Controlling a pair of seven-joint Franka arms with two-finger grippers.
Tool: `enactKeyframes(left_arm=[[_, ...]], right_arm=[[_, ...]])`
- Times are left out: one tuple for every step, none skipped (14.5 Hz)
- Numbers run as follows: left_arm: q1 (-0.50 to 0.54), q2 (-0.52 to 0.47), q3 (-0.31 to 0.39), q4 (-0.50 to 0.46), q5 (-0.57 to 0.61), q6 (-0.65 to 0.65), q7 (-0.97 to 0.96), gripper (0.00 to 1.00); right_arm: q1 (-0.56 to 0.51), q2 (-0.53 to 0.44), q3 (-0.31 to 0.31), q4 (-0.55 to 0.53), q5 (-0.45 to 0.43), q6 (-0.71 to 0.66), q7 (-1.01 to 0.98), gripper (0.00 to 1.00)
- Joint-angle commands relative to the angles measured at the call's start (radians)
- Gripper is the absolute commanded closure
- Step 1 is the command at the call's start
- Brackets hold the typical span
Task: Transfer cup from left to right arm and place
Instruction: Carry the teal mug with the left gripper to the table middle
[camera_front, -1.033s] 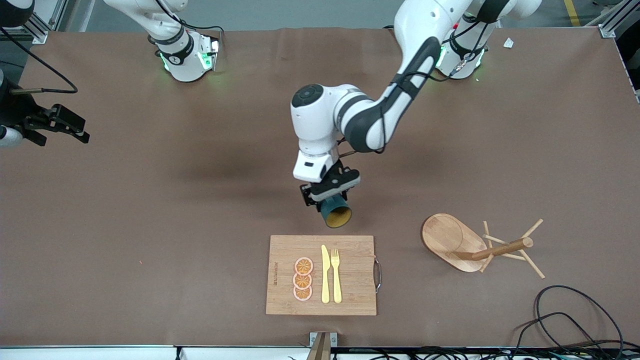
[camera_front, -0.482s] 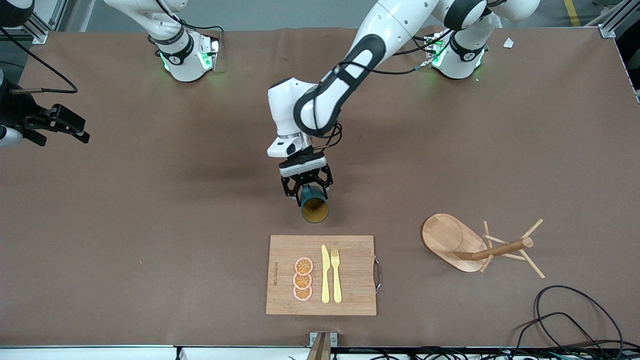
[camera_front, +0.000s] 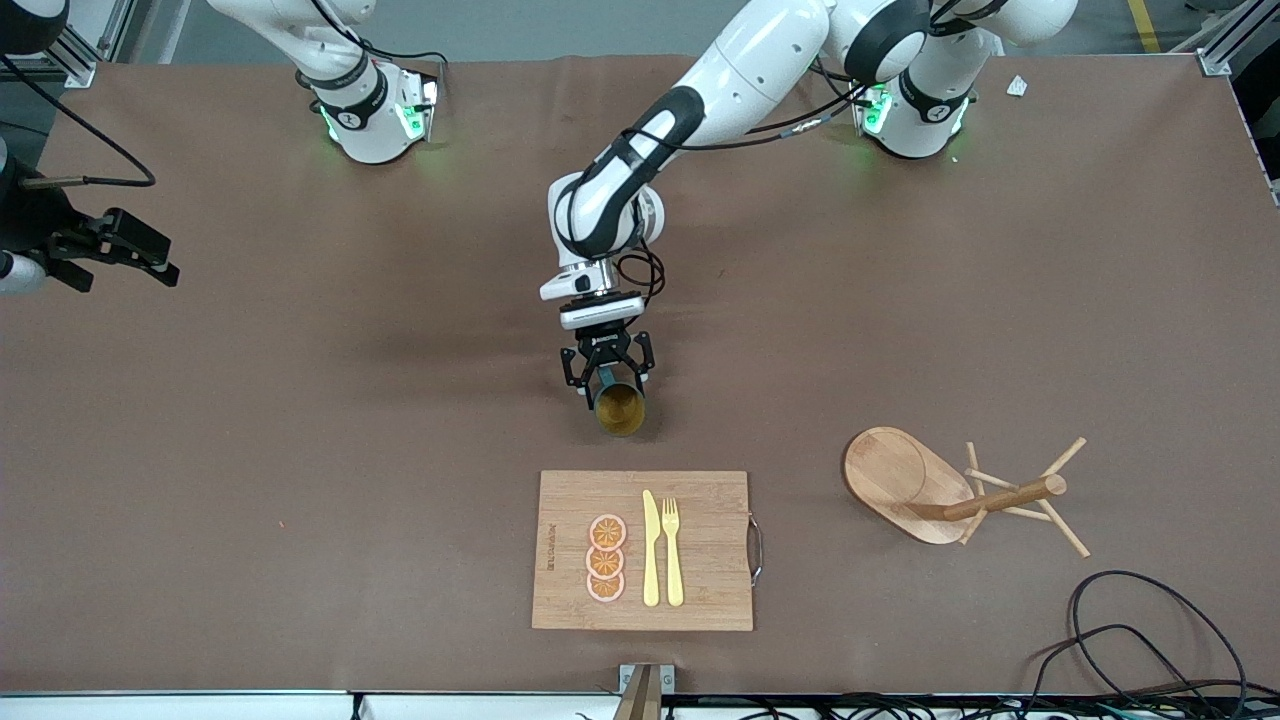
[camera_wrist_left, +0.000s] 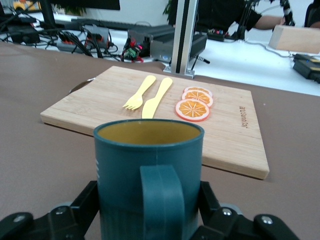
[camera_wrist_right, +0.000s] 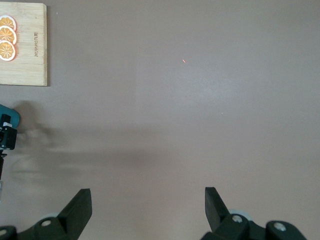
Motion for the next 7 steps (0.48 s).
enactKeyframes(left_arm=[[-0.032,0.032,0.012,0.013,0.025,-0.029,-0.019,0.20],[-0.039,0.031,0.012,0.001,0.035,-0.040,-0.019,0.04],[-0.043,0.031,0.012,-0.008,0.035,-0.061,-0.018,0.00],[-0.055,0.029,0.009,-0.019,0.033,-0.074,-0.013,0.00],[-0.071,0.025,0.008,-0.023,0.027,-0.075,-0.015,0.00],[-0.081,0.016,0.000,-0.023,0.016,-0.077,-0.012,0.00],[-0.097,0.006,-0.005,-0.022,-0.008,-0.089,-0.010,0.00]], right_arm=[[0.004,-0.021,0.000,-0.011,-0.011,-0.006,0.014,0.00],[0.004,-0.021,0.000,-0.011,-0.011,-0.006,0.014,0.00],[0.004,-0.021,-0.002,-0.011,-0.011,-0.006,0.014,0.00],[0.004,-0.021,0.000,-0.011,-0.011,-0.006,0.014,0.00],[0.004,-0.021,0.000,-0.011,-0.011,-0.006,0.014,0.00],[0.004,-0.021,0.000,-0.011,-0.011,-0.006,0.014,0.00],[0.004,-0.021,0.000,-0.011,-0.011,-0.006,0.014,0.00]])
